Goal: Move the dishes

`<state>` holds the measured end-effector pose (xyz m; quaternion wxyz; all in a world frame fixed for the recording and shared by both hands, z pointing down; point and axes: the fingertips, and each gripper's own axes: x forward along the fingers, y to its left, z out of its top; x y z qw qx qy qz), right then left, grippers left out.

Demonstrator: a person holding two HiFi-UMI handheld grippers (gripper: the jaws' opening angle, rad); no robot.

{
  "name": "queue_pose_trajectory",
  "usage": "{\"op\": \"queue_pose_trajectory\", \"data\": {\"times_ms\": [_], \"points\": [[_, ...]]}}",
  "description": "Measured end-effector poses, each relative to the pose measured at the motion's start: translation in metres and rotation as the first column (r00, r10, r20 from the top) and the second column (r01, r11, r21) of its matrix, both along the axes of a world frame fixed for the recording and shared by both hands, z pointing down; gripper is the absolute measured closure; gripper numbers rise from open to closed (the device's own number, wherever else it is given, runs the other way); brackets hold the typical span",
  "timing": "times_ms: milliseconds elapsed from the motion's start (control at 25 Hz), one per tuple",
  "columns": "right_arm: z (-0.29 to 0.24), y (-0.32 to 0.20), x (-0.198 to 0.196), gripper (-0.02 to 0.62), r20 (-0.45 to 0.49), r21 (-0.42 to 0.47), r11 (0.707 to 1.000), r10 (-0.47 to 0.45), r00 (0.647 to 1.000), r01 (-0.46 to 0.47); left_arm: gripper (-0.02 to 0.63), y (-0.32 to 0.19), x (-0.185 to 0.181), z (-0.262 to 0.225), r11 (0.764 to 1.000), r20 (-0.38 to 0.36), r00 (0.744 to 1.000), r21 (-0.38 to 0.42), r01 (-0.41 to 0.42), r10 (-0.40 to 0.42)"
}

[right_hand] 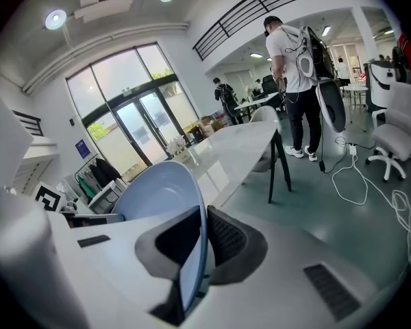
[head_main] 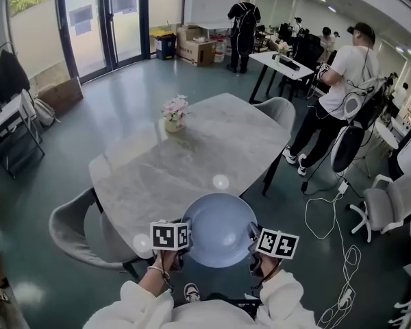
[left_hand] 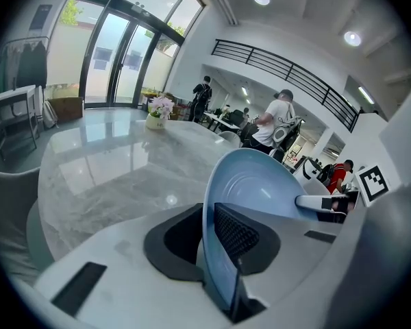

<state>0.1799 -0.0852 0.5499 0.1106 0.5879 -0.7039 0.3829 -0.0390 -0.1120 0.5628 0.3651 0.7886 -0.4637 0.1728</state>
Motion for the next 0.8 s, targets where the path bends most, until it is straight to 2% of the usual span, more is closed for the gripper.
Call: {"op": "queue_pose_trajectory", "data": {"times_ms": [320,600,800], "points": [[0.015,-0.028,0.004,0.512,0.023,-0.032,0.999,-0.039,0.999,0.04,0.564,-0.016,0.002,0.011,0.999,0.025,0.999,-0.025,0.033,-0.033],[0.019,-0.102,-0.003,0.512,0.036,-0.042,0.99,-0.132,0.991,0.134,0.563,-0.067,-0.005,0.014,0.989,0.045,0.989,-0.043,0.14,-0.138],[0.011,-0.155,0.005,0.512,0.035,-0.029,0.982,-0.183,0.982,0.184,0.563,-0.108,0.004,0.006,0.981,0.045,0.98,-0.031,0.193,-0.192]]}}
